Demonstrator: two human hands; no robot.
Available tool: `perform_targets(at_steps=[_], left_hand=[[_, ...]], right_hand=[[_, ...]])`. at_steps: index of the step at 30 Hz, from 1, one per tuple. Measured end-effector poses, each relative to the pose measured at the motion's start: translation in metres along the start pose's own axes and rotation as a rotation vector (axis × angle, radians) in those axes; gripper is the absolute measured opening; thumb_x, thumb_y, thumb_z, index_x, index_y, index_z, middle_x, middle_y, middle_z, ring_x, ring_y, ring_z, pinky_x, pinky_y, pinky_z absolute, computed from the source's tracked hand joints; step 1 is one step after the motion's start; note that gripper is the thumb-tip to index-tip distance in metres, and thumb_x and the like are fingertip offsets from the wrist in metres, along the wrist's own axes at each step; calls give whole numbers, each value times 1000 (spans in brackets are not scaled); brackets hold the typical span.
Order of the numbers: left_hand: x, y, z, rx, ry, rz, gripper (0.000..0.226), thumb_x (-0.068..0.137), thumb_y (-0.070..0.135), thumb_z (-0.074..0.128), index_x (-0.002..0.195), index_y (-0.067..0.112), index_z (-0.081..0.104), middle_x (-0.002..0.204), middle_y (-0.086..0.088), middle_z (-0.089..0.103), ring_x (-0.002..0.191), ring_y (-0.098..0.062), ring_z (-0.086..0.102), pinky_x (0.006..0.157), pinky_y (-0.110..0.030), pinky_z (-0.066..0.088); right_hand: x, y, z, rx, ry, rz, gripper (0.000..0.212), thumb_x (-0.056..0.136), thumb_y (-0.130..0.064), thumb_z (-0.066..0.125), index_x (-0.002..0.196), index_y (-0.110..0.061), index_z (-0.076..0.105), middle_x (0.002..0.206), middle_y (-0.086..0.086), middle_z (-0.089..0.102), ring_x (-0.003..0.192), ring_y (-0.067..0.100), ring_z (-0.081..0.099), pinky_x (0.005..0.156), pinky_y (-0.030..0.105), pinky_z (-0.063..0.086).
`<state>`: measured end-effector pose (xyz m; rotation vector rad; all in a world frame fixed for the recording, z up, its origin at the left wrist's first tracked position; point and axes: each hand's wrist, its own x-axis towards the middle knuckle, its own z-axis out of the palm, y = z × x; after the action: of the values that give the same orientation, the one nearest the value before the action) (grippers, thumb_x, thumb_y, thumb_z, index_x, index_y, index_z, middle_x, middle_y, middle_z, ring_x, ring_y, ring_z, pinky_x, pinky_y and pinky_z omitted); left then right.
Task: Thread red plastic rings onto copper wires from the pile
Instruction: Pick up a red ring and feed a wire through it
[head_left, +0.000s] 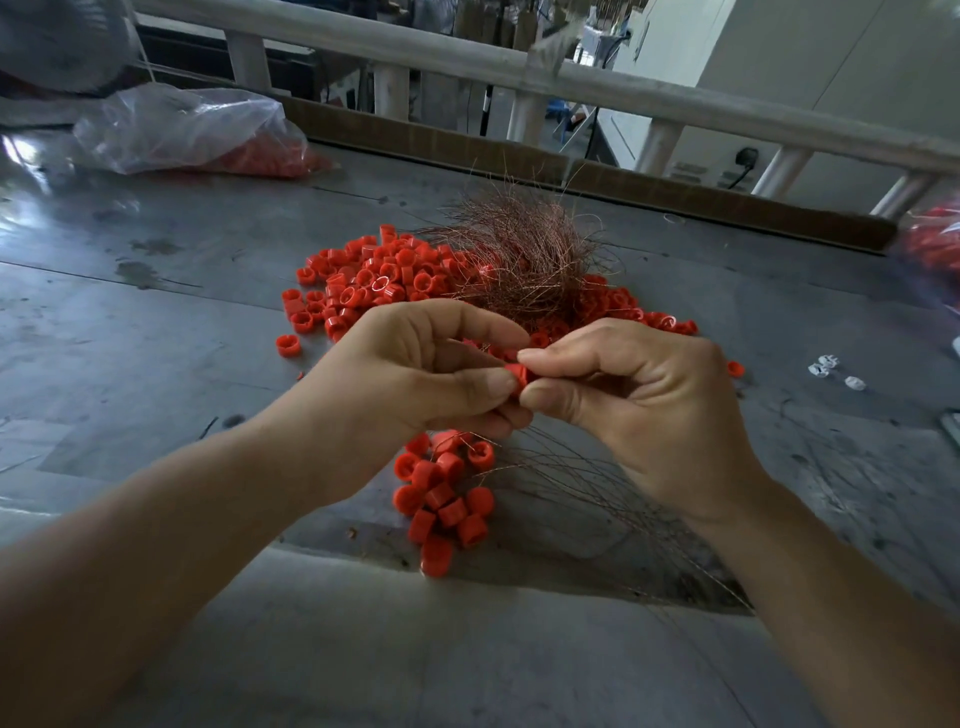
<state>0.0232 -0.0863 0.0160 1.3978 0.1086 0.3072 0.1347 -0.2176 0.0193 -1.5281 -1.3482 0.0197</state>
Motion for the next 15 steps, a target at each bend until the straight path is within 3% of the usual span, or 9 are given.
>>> perform_targets(at_steps=[6, 10, 15], left_hand=[[0, 0, -2, 38, -33, -20, 36, 65, 7, 72, 99, 15, 62, 71, -10, 70, 64, -19, 69, 57, -21, 54], [-1, 0, -7, 39, -105, -64, 48, 57, 13, 71, 104, 18, 63, 75, -13, 70, 65, -23, 69, 57, -23, 54], [-2, -1, -3, 101, -141, -60, 47, 65, 16, 73, 109, 16, 58, 76, -13, 71, 66, -21, 69, 58, -23, 54]], right_hand=[[0, -1, -2, 59, -58, 63, 24, 64, -24, 72, 87, -26, 66, 79, -10, 66, 74, 7, 65, 68, 20, 54], [-1, -2, -5, 35, -220, 110, 35, 65, -27, 70, 100, -26, 65, 80, -8, 61, 76, 4, 60, 67, 18, 50], [3, -5, -9, 8, -348, 141, 15, 68, -25, 69, 81, -29, 64, 80, -7, 57, 76, 2, 56, 63, 11, 43]])
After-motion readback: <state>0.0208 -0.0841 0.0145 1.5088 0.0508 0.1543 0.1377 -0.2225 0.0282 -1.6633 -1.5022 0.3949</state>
